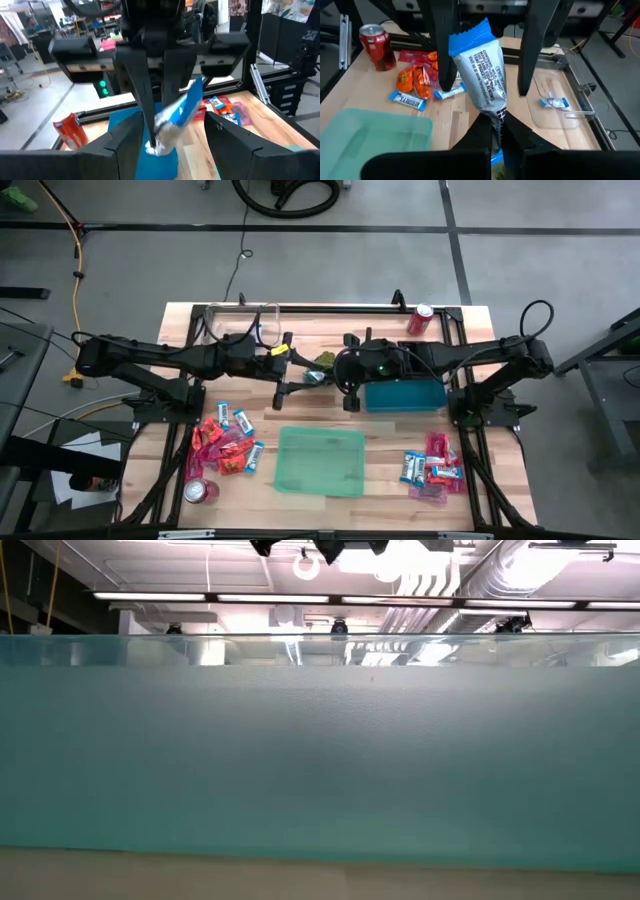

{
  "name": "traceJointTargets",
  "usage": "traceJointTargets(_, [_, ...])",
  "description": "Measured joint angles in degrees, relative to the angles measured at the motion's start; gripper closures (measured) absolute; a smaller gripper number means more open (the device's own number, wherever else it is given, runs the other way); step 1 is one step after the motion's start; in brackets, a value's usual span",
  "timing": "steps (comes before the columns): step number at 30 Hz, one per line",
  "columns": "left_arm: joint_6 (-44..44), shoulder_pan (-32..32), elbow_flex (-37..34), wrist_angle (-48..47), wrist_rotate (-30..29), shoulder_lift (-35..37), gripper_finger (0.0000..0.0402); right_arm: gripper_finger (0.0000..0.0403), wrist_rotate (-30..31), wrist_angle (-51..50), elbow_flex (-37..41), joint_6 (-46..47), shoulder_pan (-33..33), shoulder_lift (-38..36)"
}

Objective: Sort candy
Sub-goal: Put the white chocolate bar into the transparent bin

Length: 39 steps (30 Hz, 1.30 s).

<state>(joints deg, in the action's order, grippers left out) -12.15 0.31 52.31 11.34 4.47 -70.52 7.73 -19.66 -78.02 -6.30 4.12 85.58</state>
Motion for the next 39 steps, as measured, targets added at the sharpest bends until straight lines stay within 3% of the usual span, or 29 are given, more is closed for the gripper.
traceJointTargets(4, [-0.1,0.0,0.0,0.6,0.0,0.0,0.0251,0.0398,1.1,-0.1,0.0,0.0,0.0,0.0])
traceJointTargets(9, [-0.1,0.1,0.0,0.6,0.0,0.0,0.0367,0.0389,1.3,-0.1,0.1,0.1,0.1,0.0])
traceJointTargets(11, [0.0,0.1,0.0,0.7,-0.1,0.0,0.0386,0.0378,1.2,0.0,0.1,0.2,0.1,0.0])
traceJointTargets(15, [-0.4,0.1,0.0,-0.2,-0.4,0.8,0.0386,0.0339,2.8,0.3,0.1,2.4,0.1,0.0])
traceJointTargets(19, [-2.8,1.7,0.7,-7.7,-5.1,6.0,0.0395,0.0282,9.5,-1.1,0.1,3.4,0.0,-1.8])
traceJointTargets(24, [-3.2,6.9,1.2,-24.4,-23.2,14.5,0.0396,0.0225,21.4,-7.4,0.1,4.1,0.0,-4.9])
traceJointTargets(27, [1.4,12.7,1.0,-34.9,-32.6,16.6,0.0396,0.0214,24.9,-11.4,0.1,7.7,0.0,-6.5])
traceJointTargets(29, [6.9,17.9,0.1,-39.8,-32.7,16.5,0.0396,0.0213,25.4,-13.0,0.1,9.5,0.0,-6.7])
traceJointTargets(33, [17.2,28.2,-3.7,-43.4,-26.6,13.0,0.0397,0.0213,25.5,-15.4,0.1,10.6,0.0,-6.5])
traceJointTargets(39, [28.0,36.6,-4.9,-46.5,-23.9,4.1,0.0393,0.0213,26.3,-16.5,0.1,11.4,0.0,-6.2])
